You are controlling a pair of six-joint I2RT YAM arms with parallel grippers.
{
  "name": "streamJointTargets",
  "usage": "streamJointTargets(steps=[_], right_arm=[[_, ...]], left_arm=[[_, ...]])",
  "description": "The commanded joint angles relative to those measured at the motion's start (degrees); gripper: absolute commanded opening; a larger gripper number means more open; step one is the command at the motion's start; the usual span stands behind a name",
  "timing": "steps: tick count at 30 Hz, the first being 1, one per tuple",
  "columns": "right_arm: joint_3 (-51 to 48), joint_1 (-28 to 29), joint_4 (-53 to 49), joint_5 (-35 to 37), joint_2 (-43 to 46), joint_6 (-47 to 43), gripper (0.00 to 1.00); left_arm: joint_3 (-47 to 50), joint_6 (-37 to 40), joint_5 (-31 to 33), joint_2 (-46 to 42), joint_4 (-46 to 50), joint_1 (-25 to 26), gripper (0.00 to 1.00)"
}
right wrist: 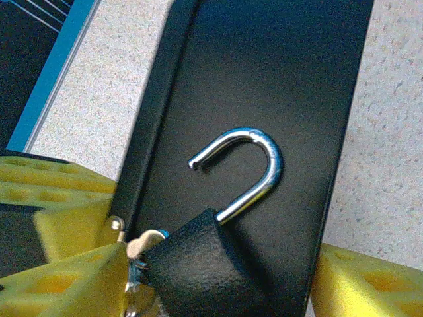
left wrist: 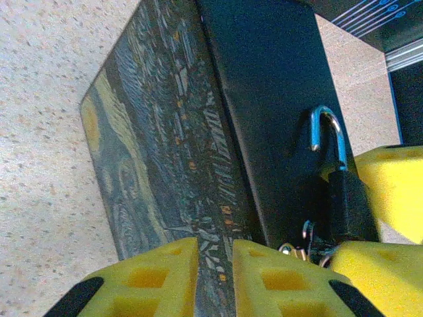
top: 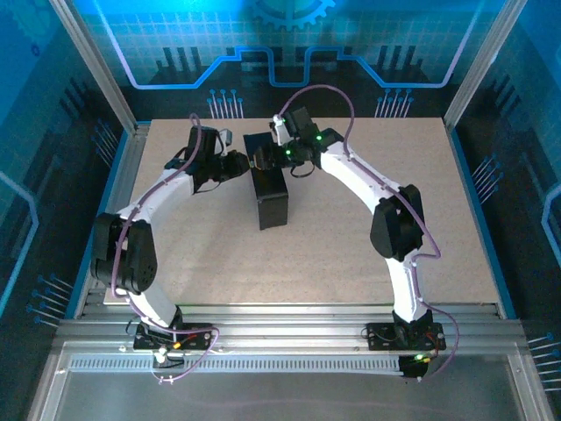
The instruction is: Unlock the padlock with the key
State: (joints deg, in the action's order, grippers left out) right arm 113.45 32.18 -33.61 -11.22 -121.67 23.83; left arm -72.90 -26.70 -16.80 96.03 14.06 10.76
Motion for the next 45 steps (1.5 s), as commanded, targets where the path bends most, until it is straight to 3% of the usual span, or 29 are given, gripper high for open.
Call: streamJointTargets(steps=[1,10,17,27,36,45], right_arm=[[-7.46,-1.29,2.29,-7.98,1.84,2.77,0.64],[-31.53,-6.66,17.42,-16.52,9.33,10.21,0.56],[-42.56,-10.03,25.74,-20.41,11.45,13.04,0.57],[-55.5,-16.35,42.05,-29.28,12.13,18.32,0.62],[-58.34,-17.83,43.74,-31.34,12.01,19.06,0.63],[-55.19,-20.38,29.73,-24.35,20.15,8.27,0.7]], left_arm=[[0.11,-2.78,-4.24,1.68,-1.72,1.39,0.2],[-4.57,-3.67,-4.51,3.59,-0.97,6.68,0.18],[-9.18,-3.89,-0.55,4.62,0.53,12.94,0.18],[-15.8,-2.97,3.18,8.06,4.65,17.41,0.17],[-17.86,-0.54,7.21,8.58,7.83,17.48,0.17],[-9.24,7.99,14.44,1.09,10.66,10.88,0.19]])
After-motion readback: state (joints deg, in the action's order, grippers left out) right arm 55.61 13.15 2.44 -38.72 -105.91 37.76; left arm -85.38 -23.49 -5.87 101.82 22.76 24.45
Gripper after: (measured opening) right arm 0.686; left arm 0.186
